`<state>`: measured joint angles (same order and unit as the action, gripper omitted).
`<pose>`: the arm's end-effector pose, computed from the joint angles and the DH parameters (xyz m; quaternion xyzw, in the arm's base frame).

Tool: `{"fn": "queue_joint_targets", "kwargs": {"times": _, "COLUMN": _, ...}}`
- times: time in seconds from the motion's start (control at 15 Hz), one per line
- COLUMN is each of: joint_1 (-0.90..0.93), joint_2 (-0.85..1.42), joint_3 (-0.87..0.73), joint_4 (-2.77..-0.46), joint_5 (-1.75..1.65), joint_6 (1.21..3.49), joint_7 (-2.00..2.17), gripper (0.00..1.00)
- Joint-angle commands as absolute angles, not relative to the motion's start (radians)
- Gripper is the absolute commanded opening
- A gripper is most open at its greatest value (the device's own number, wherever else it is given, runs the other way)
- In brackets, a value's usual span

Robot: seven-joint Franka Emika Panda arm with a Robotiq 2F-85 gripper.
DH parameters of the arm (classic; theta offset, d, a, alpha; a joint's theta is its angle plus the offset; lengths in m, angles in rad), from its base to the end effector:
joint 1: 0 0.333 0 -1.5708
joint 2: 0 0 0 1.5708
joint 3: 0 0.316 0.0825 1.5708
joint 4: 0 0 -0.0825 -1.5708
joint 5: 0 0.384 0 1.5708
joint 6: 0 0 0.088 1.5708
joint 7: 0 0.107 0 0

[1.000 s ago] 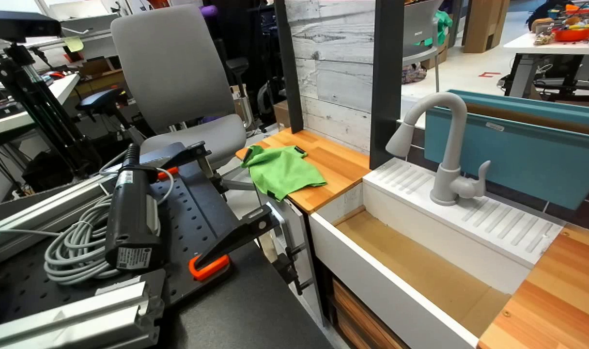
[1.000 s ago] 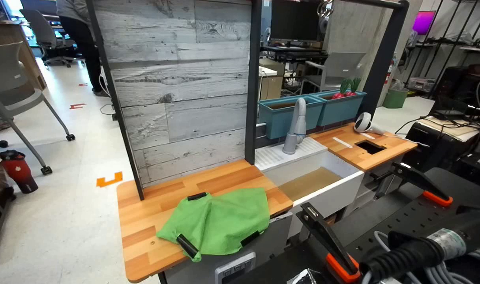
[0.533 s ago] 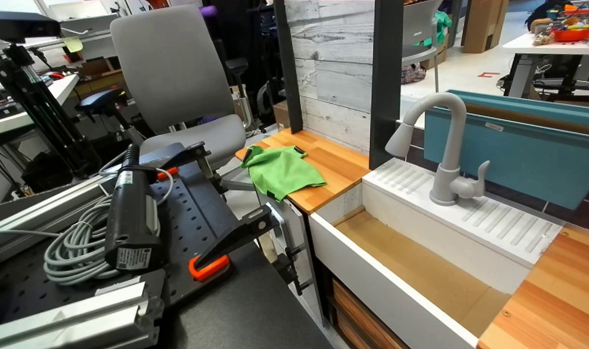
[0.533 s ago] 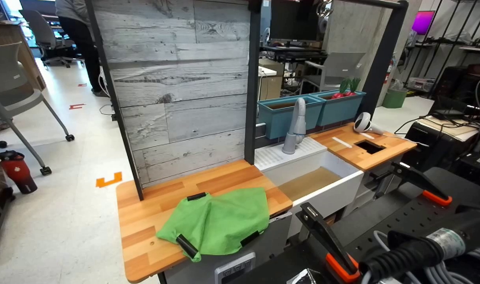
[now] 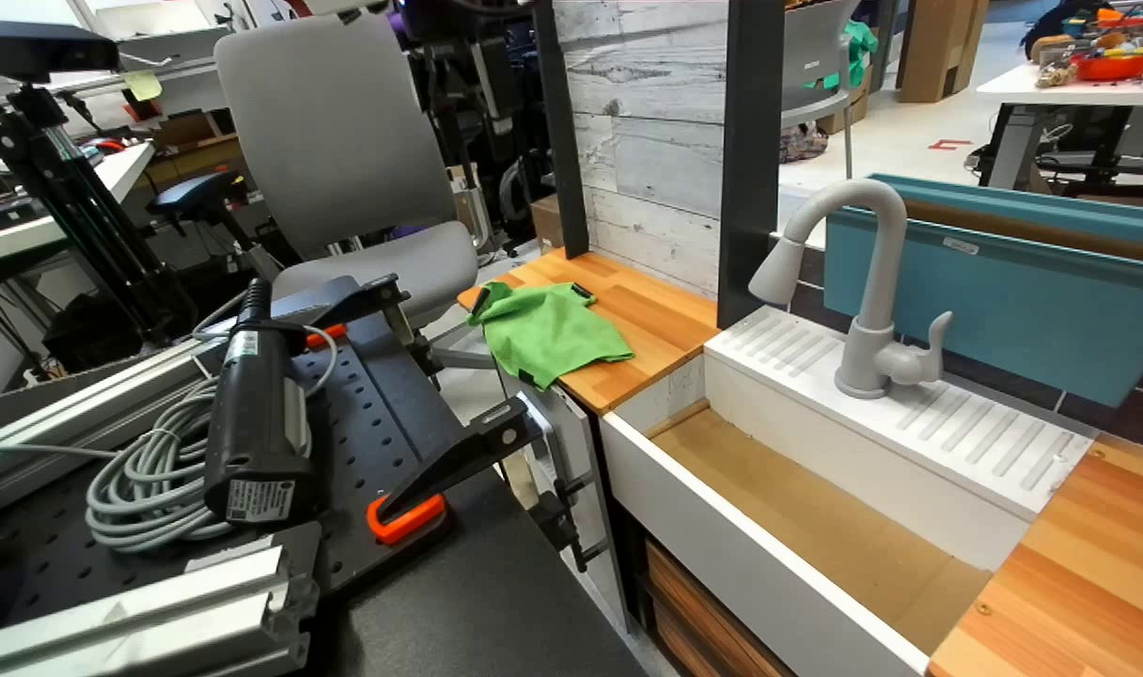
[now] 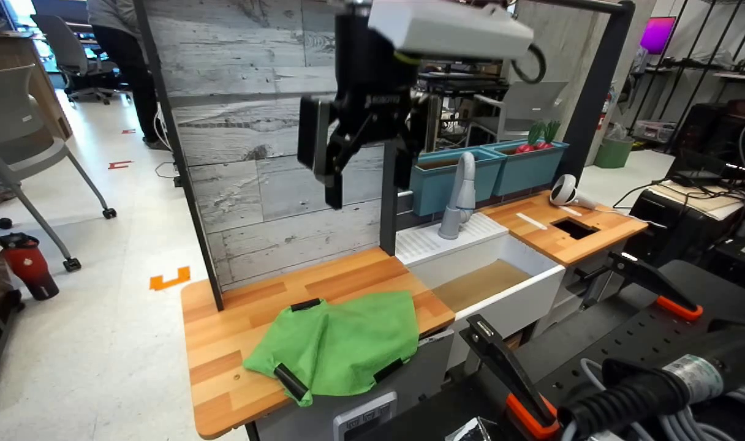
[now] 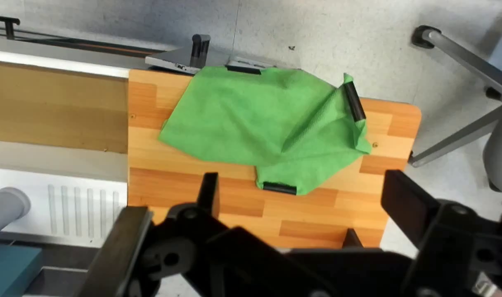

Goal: Push the green towel to the back right side of the counter then move the faucet to the left side of the sink.

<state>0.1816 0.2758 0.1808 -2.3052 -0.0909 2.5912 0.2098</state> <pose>0.4935 0.1906 0.2296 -0.9938 -0.1111 -0.0077 0.0027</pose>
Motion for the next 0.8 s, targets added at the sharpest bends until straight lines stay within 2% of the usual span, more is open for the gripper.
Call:
{"fn": "queue_joint_targets", "kwargs": {"times": 0.0, "joint_1": 0.252, "joint_2": 0.513, "joint_3": 0.119, "joint_4": -2.125, "joint_5": -0.145, "joint_6": 2.567, "joint_7": 0.277, "gripper": 1.00}}
{"fn": "queue_joint_targets", "kwargs": {"times": 0.73, "joint_1": 0.423, "joint_2": 0.959, "joint_3": 0.029, "joint_4": -1.723, "joint_5": -0.127, "joint_6": 2.465, "joint_7": 0.333, "gripper": 1.00}}
